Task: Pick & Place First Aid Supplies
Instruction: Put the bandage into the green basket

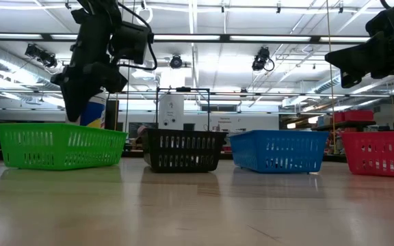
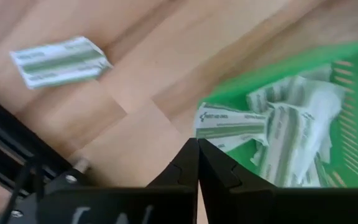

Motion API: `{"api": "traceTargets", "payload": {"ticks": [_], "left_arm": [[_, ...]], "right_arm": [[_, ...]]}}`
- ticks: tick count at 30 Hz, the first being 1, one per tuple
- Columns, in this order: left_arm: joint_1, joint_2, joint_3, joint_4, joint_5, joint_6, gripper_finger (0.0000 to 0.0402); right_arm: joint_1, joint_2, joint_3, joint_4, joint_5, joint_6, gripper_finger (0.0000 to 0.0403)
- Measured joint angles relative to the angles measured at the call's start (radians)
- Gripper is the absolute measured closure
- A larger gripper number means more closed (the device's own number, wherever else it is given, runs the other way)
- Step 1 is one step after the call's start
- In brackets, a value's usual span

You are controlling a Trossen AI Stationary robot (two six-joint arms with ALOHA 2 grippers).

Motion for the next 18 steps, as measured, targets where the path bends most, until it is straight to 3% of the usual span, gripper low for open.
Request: {"api": "traceTargets", "payload": {"ticks": [18], "left_arm": [[-0.016, 0.0, 0.0, -0.001, 0.225, -0.015, 0.0398]], "right_arm": [[0.0, 0.0, 0.0, 0.0, 0.0, 0.0, 0.038]]}}
